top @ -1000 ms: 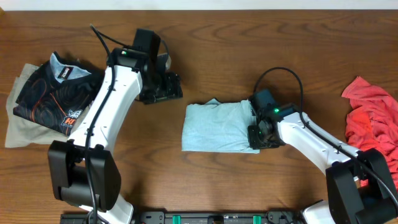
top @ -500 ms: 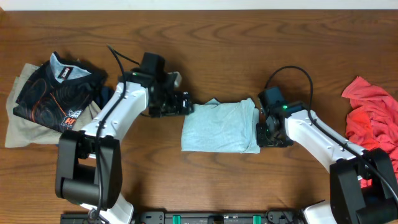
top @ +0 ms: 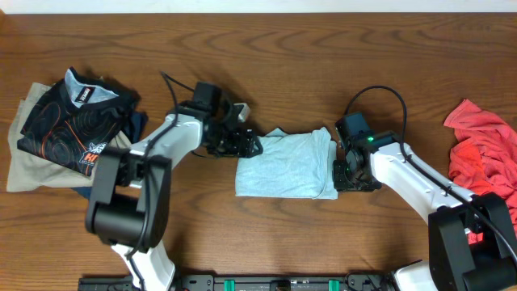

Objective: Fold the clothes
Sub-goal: 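Grasp the folded blue bundle with the left gripper, then carry the bundle left and place it on the clothes stack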

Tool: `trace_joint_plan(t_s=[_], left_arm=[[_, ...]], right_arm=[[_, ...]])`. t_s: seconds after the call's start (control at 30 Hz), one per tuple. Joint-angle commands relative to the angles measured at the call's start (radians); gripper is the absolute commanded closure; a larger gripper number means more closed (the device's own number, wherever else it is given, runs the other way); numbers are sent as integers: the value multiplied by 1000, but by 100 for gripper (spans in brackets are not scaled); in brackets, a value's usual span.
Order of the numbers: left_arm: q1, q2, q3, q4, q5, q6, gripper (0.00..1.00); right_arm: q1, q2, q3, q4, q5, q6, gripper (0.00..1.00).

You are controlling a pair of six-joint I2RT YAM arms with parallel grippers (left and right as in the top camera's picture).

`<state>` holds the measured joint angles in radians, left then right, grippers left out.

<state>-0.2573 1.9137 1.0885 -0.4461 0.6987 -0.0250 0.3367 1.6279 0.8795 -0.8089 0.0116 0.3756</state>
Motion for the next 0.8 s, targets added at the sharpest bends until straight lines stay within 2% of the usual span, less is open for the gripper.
trace_joint_plan(t_s=[0.0,0.03,0.13,0.17,0.3,0.43,0.63,0.77], left_arm=[[-44,51,-8,2,1,5,48],[-53,55,-8,3,1,5,55],[-75,55,-7,19,1,6,86],[-76,54,-6,29,0,5,92],[-55,51,26,28,-58,-12,94],[2,24,90,-17,-214,-56,94],[114,-72,229,-122,-537,-55,94],[196,-138,311,-129,-724,-54,94]], right_arm=[[-6,-1,8,-8,6,13,63],[-6,-1,8,-11,6,13,63],[-6,-1,8,-15,6,13,63],[-6,-1,8,-15,6,13,63],[-6,-1,8,-23,7,13,63],[-16,-1,8,-42,14,13,63],[-50,-1,8,-60,14,13,64],[-55,-1,8,-68,14,13,64]])
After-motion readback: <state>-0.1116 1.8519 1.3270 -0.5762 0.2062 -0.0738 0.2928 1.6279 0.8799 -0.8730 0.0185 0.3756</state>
